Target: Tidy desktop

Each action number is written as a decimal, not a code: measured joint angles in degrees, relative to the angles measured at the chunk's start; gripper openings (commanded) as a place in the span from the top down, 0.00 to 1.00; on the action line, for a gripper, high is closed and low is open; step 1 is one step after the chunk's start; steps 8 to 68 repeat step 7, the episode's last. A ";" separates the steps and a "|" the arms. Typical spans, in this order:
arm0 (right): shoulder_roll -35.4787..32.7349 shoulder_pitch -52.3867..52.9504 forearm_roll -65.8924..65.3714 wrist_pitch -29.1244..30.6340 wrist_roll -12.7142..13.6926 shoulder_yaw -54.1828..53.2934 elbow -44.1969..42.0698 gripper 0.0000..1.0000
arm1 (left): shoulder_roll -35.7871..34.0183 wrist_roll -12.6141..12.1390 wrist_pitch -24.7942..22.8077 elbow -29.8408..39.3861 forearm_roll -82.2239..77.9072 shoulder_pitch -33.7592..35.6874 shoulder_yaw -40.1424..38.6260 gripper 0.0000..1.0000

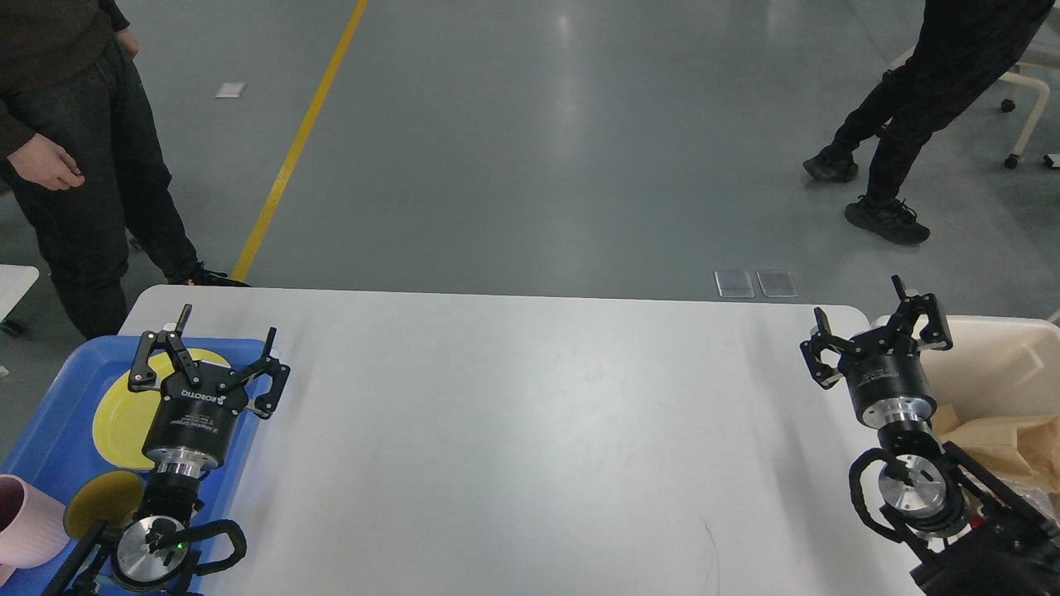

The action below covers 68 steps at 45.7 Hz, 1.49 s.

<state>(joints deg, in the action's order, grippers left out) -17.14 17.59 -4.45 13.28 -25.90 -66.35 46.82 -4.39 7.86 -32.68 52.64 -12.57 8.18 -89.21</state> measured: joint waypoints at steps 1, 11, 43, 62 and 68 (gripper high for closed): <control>0.00 -0.01 0.03 0.32 -0.25 -0.05 -0.40 0.00 | 0.00 0.00 0.00 0.00 0.00 0.00 0.00 0.04; -0.02 -0.28 0.11 0.92 -2.02 -0.02 -1.07 0.00 | 0.00 -0.01 0.00 0.00 0.00 0.00 0.00 0.04; -0.02 -0.28 0.11 0.92 -2.02 -0.02 -1.07 0.00 | 0.00 -0.01 0.00 0.00 0.00 0.00 0.00 0.04; -0.02 -0.28 0.11 0.92 -2.02 -0.02 -1.07 0.00 | 0.00 -0.01 0.00 0.00 0.00 0.00 0.00 0.04; -0.02 -0.28 0.11 0.92 -2.02 -0.02 -1.07 0.00 | 0.00 -0.01 0.00 0.00 0.00 0.00 0.00 0.04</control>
